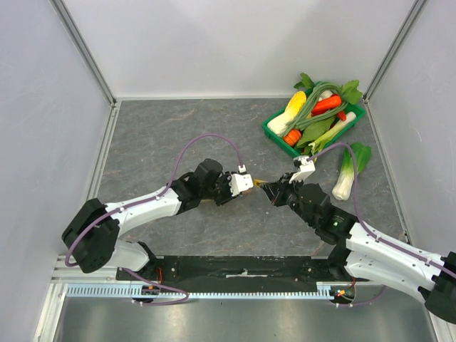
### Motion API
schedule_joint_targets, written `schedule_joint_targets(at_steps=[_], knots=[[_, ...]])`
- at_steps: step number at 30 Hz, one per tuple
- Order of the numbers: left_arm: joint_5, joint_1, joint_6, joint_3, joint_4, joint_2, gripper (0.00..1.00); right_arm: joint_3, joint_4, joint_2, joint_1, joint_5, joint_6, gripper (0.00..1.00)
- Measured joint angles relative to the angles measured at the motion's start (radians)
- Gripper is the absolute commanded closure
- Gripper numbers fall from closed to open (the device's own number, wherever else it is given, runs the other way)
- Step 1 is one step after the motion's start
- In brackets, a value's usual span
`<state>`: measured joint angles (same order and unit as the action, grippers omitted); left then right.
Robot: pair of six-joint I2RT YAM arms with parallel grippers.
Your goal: Unpack the express box
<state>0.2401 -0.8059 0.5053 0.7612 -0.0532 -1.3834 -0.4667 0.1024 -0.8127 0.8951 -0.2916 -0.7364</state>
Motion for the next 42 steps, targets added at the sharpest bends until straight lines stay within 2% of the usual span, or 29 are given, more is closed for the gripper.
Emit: schedule_joint_targets(at_steps=[14,18,22,26,29,32,36,38,42], knots=[[0.053,0.024,-0.011,0.033,-0.023,-0.026,0.97,0.034,-0.081,0.106,-0.003,0.051,-0.013,1.0],[0.047,0.027,-0.021,0.037,-0.021,-0.028,0.94,0.033,-0.119,0.122,-0.002,0.072,-0.021,1.0],[0.03,0.053,-0.043,0.037,-0.008,-0.028,0.84,0.031,-0.277,0.174,0.029,0.103,-0.034,1.0],[0.031,0.058,-0.044,0.033,-0.012,-0.019,0.73,0.0,-0.398,0.292,0.03,-0.018,-0.035,1.0],[0.031,0.059,-0.044,0.035,-0.021,-0.017,0.64,-0.057,-0.434,0.306,0.029,-0.108,-0.031,1.0],[0.027,0.06,-0.045,0.048,-0.04,-0.019,0.54,-0.136,-0.458,0.212,0.029,-0.165,-0.023,1.0],[0.0,0.06,-0.045,0.066,-0.049,-0.037,0.47,-0.199,-0.478,0.053,0.028,-0.232,-0.012,1.0],[-0.015,0.06,-0.045,0.074,-0.048,-0.048,0.19,-0.225,-0.479,-0.023,0.022,-0.25,-0.001,1.0],[-0.041,0.063,-0.052,0.08,-0.037,-0.052,0.14,-0.301,-0.418,-0.206,-0.054,-0.22,0.023,1.0]])
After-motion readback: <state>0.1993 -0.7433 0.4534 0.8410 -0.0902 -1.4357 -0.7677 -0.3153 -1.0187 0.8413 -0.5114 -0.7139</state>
